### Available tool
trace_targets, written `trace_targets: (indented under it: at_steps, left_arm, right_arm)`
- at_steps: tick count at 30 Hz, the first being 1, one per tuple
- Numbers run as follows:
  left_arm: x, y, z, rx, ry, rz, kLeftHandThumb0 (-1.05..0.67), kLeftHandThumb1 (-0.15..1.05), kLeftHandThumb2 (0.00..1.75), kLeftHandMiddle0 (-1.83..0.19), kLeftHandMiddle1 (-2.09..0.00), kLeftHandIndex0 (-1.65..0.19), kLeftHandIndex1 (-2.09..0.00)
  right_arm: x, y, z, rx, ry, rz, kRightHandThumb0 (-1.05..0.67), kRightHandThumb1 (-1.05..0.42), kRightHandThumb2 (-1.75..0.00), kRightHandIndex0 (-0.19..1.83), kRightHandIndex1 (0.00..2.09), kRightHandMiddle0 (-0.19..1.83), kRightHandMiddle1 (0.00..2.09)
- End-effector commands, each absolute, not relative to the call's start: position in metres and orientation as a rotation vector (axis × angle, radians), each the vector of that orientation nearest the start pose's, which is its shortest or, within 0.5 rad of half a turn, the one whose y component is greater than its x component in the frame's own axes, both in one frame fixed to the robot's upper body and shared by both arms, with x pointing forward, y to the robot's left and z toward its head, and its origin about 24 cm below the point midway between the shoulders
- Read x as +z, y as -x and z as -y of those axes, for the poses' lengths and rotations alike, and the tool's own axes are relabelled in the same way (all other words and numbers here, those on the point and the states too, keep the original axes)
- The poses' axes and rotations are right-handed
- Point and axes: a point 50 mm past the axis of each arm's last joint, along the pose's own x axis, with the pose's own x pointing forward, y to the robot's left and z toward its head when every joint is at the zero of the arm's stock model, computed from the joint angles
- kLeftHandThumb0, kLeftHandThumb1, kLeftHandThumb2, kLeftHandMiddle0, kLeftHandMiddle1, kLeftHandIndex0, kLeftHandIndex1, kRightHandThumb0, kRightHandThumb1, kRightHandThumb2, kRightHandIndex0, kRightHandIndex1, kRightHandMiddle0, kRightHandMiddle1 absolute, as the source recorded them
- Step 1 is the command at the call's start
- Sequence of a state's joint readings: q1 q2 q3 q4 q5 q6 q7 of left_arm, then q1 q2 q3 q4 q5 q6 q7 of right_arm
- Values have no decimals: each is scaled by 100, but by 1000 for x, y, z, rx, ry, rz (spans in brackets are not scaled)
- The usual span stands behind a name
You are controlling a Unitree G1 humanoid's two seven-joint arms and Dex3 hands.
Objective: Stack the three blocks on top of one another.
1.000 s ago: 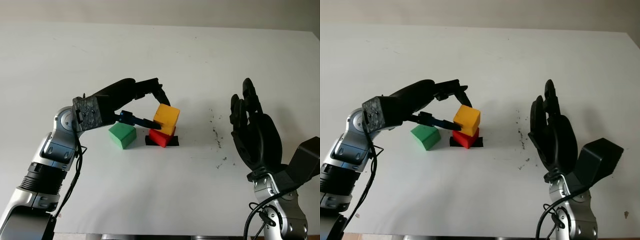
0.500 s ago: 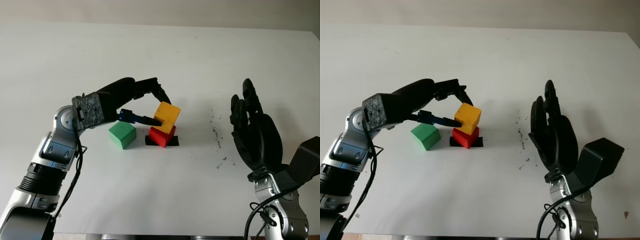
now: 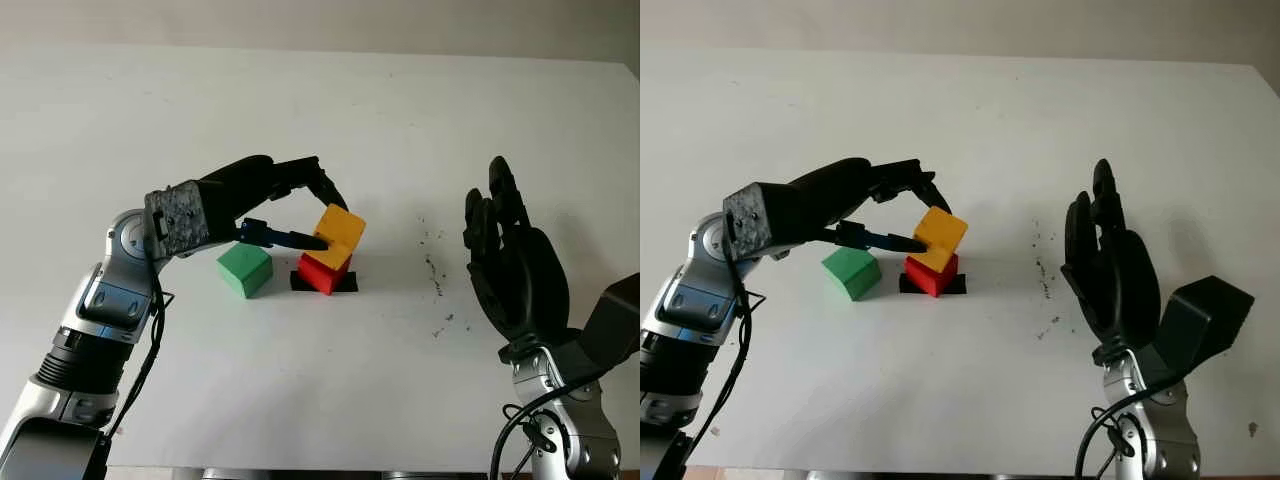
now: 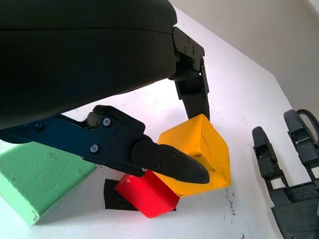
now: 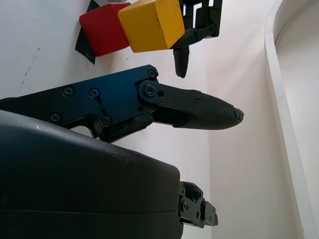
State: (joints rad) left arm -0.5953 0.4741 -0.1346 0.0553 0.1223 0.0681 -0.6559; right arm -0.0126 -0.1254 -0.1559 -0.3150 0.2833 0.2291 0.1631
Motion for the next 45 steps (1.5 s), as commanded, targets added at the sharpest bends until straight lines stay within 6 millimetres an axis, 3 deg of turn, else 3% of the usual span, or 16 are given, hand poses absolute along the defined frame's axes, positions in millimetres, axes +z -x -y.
trace_targets:
  at_steps: [1, 4, 8, 10, 18, 27, 34, 37, 45]
  left_arm:
    - [184, -325, -145, -716, -751, 251, -57, 105, 16, -8, -5, -13, -116]
    - [184, -324, -145, -715, -744, 255, -58, 105, 16, -6, -4, -5, -109]
    - [183, -323, -147, -704, -755, 258, -60, 105, 17, 2, -5, -5, -71]
    - [183, -323, -147, -699, -758, 262, -60, 105, 17, 3, -5, -6, -63]
    - [182, -322, -152, -684, -770, 265, -64, 105, 19, 6, -5, -11, -37]
    - [185, -316, -161, -677, -746, 282, -69, 105, 21, 10, -4, -5, -27]
    - [198, -308, -187, -550, -614, 352, -79, 105, 32, 18, -3, 15, -8]
    - [201, -305, -203, -462, -578, 350, -86, 105, 33, 18, -4, 15, -7]
    - [207, -280, -239, -336, -614, 341, -79, 105, 23, 14, -6, 1, -10]
  right_arm:
    - [109, -248, 192, 94, -116, 157, -63, -105, -58, -19, 0, -19, 5]
    - [109, -248, 193, 97, -119, 157, -63, -105, -58, -19, 0, -18, 5]
    - [109, -248, 193, 98, -124, 158, -63, -105, -58, -19, 0, -19, 5]
    - [110, -248, 194, 97, -115, 158, -63, -105, -58, -19, 0, -19, 5]
    - [111, -248, 194, 99, -113, 156, -61, -105, -57, -19, 0, -18, 5]
    - [111, -249, 194, 101, -114, 157, -61, -105, -56, -19, 0, -18, 6]
    - [114, -254, 192, 112, -113, 170, -62, -105, -57, -19, 0, -17, 6]
    - [117, -257, 191, 129, -107, 178, -63, -105, -58, -19, 0, -18, 5]
    - [125, -264, 187, 161, -110, 201, -62, -105, -62, -19, 0, -19, 2]
